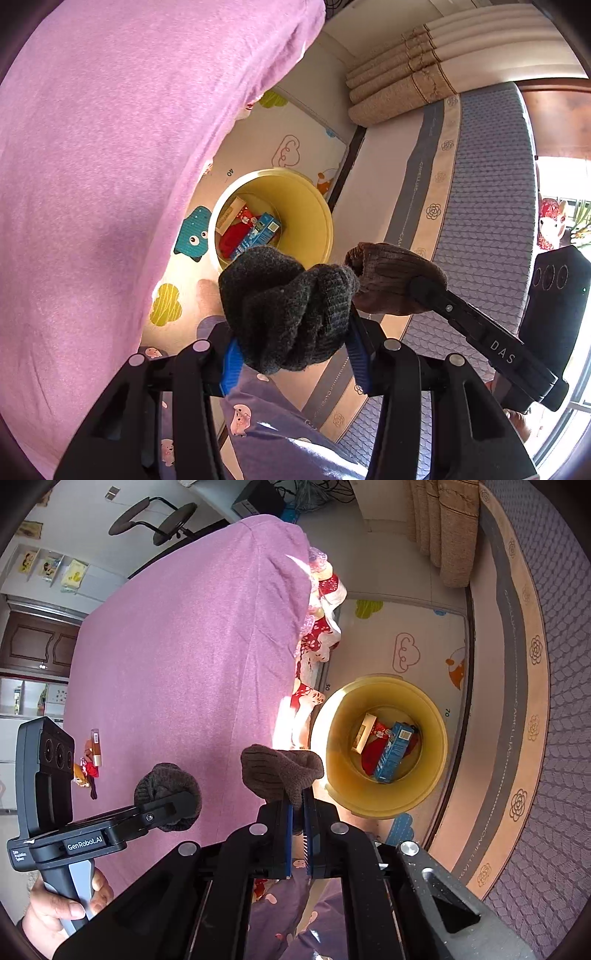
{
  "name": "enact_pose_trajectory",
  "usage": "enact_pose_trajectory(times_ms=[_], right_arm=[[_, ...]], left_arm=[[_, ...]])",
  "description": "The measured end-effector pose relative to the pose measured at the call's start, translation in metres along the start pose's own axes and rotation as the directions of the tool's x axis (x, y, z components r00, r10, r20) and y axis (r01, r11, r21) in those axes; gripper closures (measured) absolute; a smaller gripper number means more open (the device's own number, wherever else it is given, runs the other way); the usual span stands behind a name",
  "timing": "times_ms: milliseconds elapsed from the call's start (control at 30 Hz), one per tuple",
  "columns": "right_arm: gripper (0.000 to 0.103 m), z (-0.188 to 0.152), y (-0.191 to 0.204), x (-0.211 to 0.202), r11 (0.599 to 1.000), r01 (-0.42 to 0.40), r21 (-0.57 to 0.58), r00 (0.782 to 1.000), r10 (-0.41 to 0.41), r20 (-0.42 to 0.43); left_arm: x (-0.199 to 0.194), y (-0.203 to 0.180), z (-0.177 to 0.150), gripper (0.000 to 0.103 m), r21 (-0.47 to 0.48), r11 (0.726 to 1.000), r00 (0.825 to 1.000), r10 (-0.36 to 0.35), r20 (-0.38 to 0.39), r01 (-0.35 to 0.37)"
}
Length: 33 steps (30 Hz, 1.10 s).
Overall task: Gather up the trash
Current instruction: 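Carry both socks over the yellow bucket and open both tools, then move both open tools back over the remaining items on the bed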
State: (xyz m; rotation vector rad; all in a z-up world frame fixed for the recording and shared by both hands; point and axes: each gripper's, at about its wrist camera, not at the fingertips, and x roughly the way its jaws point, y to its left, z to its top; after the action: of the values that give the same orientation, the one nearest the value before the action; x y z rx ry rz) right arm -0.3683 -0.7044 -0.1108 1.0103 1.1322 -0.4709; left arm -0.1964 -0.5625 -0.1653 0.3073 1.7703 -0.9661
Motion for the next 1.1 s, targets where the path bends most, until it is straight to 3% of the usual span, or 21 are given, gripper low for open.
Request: enact_pose_trajectory(times_ms=[133,400,433,467,500,533,567,1100], right_arm=[[0.098,0.001,-0.031,-0.001,0.999,0.01,0.049,1.0,-0.01,-0.004],[0.097,0.009,-0.055,-0.001,0.996,0.028,0.08,1.0,-0.027,-0.004],[0.095,0.011,-0.057,-0.001,0.996,0.032,0.083,0.999,-0.031,-0.004],[0.095,0.012,-0.059,-0.001,0.995,0.043,0.087,0.999,-0.042,-0.003],[0.084,0.014,-0.06,0.0,0.994,0.061,0.087,0.998,-0.06,-0.01],[0.074,0.015,-0.06,0.001,0.993,0.086,0.078,0.996,-0.085,-0.016],[0.072,0.015,-0.06,0.001,0.992,0.104,0.065,0.994,-0.104,-0.016],[0.071,0.014,-0.045,0.0,0.995,0.093,0.037,0.995,-0.092,-0.024]], left_arm=[[0.026,-0.024,0.008,0.055,0.038,0.999,0.999,0.021,-0.048,-0.019],[0.051,-0.052,0.019,0.052,0.097,0.995,0.995,0.022,-0.094,-0.013],[0.052,-0.053,0.02,0.049,0.097,0.995,0.995,0.023,-0.097,-0.013],[0.054,-0.054,0.022,0.036,0.095,0.995,0.995,0.028,-0.097,-0.019],[0.055,-0.054,0.023,0.024,0.09,0.996,0.995,0.037,-0.091,-0.029],[0.056,-0.055,0.025,0.024,0.089,0.996,0.995,0.036,-0.09,-0.028],[0.056,-0.054,0.026,0.024,0.095,0.995,0.995,0.04,-0.097,-0.03],[0.045,-0.045,0.022,0.023,0.094,0.995,0.995,0.054,-0.088,-0.046]])
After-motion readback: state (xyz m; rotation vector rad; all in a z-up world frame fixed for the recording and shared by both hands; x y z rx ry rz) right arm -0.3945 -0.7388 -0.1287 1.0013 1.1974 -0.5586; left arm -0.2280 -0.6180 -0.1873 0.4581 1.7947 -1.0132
